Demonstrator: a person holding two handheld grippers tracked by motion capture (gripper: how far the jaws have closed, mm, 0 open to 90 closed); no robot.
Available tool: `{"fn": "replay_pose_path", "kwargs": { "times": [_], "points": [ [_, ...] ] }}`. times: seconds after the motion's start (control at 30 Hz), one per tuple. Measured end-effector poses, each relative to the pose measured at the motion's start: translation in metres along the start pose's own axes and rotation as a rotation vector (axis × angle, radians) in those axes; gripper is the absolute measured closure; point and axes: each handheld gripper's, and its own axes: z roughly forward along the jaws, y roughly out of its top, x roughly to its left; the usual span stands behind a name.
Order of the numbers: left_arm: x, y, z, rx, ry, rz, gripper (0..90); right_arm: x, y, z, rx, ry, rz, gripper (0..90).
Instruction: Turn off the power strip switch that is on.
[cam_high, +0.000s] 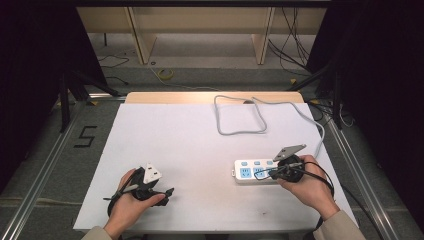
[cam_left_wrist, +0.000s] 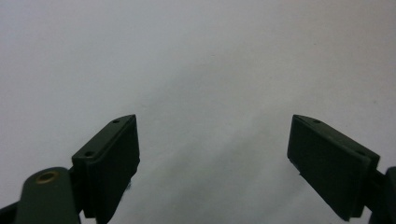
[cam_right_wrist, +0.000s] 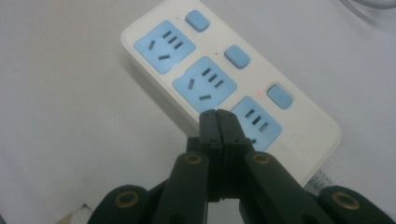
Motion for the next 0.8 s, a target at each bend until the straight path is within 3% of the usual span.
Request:
{"fn": "replay_pose_path", "kwargs": {
  "times": [0.8],
  "points": [
    [0.0009, 0.0, -0.0005, 0.003, 0.004, 0.006, 16.6, -0.007, 0.0063, -0.0007, 0.009, -0.001, 0.013, 90.0]
  ]
}}
